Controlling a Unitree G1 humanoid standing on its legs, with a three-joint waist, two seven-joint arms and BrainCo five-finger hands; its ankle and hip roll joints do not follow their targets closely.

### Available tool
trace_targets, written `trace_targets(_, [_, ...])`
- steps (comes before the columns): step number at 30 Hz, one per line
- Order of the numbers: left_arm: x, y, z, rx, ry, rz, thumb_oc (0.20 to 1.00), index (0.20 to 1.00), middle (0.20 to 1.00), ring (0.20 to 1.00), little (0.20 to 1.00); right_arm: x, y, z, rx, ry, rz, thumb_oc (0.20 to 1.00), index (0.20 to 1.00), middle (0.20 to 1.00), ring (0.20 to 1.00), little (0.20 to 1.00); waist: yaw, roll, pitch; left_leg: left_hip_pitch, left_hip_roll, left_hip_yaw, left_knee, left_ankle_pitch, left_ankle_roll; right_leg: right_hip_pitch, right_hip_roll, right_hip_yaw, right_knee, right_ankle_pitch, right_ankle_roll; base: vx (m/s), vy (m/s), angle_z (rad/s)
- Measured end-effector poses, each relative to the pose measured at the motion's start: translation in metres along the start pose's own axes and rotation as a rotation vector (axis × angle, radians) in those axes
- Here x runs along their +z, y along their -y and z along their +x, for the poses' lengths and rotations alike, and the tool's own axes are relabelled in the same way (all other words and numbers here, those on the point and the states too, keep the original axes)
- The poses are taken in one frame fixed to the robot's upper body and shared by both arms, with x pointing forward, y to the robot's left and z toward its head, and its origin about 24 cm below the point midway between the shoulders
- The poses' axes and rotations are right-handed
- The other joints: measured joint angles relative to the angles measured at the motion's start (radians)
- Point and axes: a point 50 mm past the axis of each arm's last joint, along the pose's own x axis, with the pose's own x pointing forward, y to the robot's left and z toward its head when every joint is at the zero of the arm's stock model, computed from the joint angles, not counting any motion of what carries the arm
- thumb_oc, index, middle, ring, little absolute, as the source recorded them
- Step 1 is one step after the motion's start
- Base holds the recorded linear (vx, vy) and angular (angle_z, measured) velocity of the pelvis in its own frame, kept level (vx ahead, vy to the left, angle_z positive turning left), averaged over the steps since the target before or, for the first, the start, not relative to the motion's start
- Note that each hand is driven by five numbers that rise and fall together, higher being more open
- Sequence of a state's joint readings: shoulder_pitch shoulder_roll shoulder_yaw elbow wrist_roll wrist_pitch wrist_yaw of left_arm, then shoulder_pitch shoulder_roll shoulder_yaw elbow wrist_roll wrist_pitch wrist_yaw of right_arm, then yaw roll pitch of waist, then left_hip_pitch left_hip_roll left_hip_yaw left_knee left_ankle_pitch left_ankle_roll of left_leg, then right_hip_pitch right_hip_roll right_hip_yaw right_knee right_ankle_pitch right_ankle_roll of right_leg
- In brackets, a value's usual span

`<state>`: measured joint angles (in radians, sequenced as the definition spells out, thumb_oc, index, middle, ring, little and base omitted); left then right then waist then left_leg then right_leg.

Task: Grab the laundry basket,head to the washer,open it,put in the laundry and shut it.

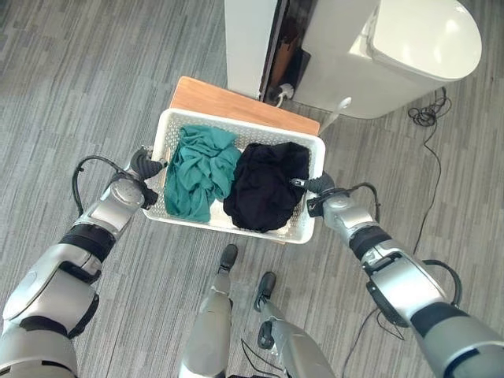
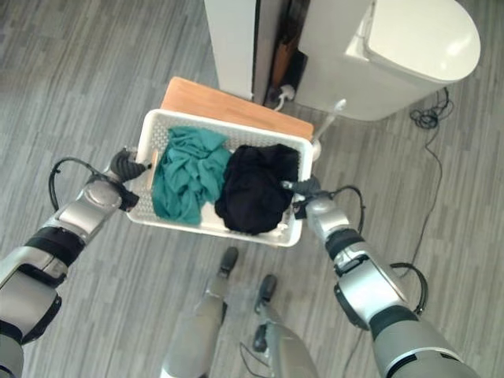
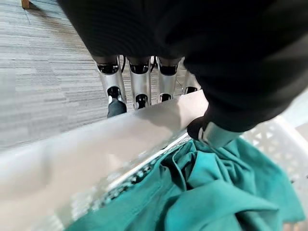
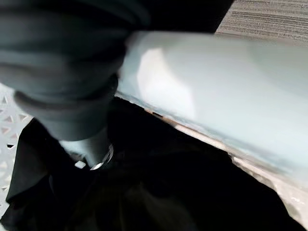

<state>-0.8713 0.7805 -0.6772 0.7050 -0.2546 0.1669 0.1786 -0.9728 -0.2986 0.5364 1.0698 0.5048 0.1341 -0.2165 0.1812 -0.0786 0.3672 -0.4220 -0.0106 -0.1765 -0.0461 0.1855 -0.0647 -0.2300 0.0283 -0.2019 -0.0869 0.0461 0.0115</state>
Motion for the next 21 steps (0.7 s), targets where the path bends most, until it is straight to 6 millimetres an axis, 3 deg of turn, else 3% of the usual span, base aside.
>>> trace_targets(12, [-0.014, 0.023, -0.011, -0.034, -0.004, 0.016, 0.2, 0.2, 0.2, 0.2, 0.2, -0.012, 0.009, -0.005, -0.025, 0.003, -0.036, 0.2, 0.2, 0.2, 0.2, 0.2, -0.003, 0.005, -0.029, -0.014, -0.006, 0.004, 0.001, 0.002, 0.003, -0.015, -0.008, 0.003, 0.0, 0.001, 0.002, 0.01, 0.025, 0.0])
trace_targets(21, [-0.014, 0.06, -0.023, -0.117, 0.03, 0.027, 0.2, 0.2, 0.2, 0.2, 0.2, -0.066, 0.029, -0.022, -0.069, -0.074, 0.018, 0.2, 0.2, 0.2, 0.2, 0.2, -0.02, 0.006, -0.028, 0.058, -0.015, 0.038, -0.018, -0.002, 0.01, 0.039, -0.024, 0.034, 0.0, 0.0, 0.009, 0.03, 0.053, -0.08])
